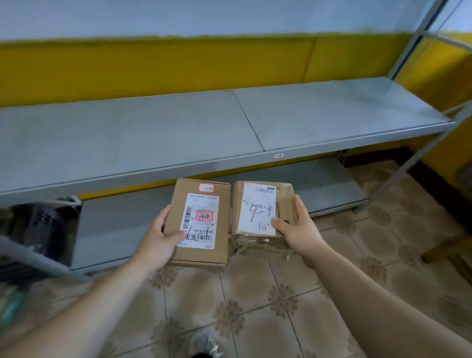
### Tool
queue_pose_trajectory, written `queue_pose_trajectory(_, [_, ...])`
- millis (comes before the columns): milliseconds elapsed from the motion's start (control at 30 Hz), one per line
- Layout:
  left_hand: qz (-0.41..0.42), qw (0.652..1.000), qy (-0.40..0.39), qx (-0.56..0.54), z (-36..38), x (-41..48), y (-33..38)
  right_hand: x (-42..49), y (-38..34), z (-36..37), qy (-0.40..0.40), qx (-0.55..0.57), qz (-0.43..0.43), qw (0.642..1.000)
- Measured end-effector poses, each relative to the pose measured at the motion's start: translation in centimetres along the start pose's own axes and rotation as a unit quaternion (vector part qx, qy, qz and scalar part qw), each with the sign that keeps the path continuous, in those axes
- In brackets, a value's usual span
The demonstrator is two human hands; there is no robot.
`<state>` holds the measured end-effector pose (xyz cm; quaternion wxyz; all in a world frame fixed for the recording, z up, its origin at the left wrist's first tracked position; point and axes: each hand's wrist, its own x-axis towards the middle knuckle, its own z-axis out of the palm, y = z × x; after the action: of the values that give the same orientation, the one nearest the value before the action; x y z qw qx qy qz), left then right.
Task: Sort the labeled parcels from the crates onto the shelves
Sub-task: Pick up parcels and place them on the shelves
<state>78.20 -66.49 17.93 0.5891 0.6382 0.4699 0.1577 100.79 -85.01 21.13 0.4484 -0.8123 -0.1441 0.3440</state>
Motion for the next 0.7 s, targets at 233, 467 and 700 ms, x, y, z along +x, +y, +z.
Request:
queue_pose_trajectory(233, [-0.068,0.997,0.022,0.011,2.4,7.2,-4.2,10.0,1.9,2.5,-0.066,-0.002,0.048,0.997])
queue_pose_trajectory(467, [-0.112,0.991,0.076,-0.003,7.7,15.1,-8.6,22.0,6.2,4.7,-0.101,-0.04,0.042,0.993])
queue_pose_trajectory(700, [-0.114,0.986,0.118,-0.021,13.0,26.3,-18.9,37.1,14.1,10.0,-0.137,-0.059,-0.026,0.988])
